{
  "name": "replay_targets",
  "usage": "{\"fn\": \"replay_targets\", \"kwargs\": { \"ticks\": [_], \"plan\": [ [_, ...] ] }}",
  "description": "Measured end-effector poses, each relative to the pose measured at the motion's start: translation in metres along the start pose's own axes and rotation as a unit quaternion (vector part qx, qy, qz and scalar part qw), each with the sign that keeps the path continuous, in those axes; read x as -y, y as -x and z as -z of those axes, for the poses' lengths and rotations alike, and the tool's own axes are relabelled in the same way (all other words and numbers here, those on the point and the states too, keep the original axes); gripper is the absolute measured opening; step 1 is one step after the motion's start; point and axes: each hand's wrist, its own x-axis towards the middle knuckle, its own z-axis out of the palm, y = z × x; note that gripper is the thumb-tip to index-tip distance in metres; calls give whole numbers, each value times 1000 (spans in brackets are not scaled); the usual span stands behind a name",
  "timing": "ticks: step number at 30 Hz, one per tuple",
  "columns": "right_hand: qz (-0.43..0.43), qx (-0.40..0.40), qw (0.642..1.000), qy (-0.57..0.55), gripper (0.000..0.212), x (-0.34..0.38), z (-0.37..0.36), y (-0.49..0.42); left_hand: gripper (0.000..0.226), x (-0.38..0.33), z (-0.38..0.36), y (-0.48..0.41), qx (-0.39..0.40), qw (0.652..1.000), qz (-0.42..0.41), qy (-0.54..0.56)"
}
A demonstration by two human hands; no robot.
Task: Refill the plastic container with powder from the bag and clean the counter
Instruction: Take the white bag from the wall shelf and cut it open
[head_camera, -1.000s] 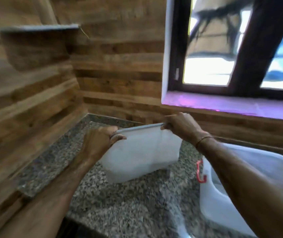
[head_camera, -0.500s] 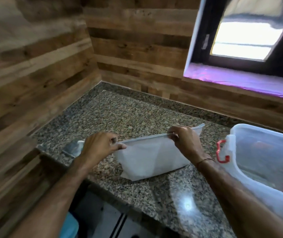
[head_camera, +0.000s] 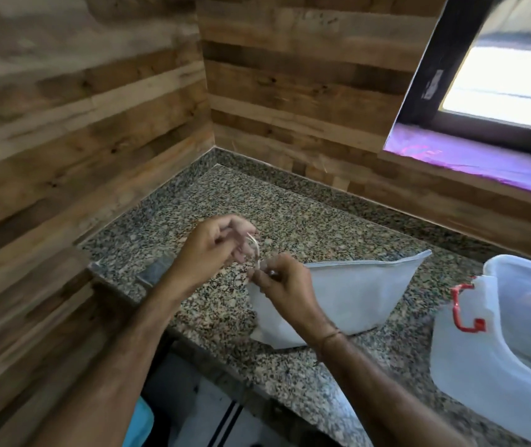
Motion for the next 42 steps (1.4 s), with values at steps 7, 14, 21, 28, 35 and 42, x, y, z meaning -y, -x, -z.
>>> {"fn": "replay_targets", "kwargs": {
  "ticks": [7, 14, 21, 28, 35, 42],
  "plan": [
    [-84, -70, 985, -132, 23, 0, -1, 11, 7, 56, -34, 25, 42, 999, 14, -26],
    [-56, -121, 991, 21, 18, -6, 31, 8, 18, 69, -36, 24, -8, 992, -46, -116],
    [-97, -287, 948, 95, 27, -34, 111, 13, 13, 43, -45, 0, 88, 954, -52, -281],
    [-39, -266, 950, 159, 22, -35, 114, 7, 27, -13, -146, -58, 143, 888, -154, -409],
    [-116, -363, 914, 137, 19, -62, 197, 5, 37, -16, -171, -71, 163, 868, -141, -448],
    [-134, -399, 902, 94, 6, -73, 218, -22, 28, -25, -214, -90, 111, 843, -197, -488]
  ]
}}
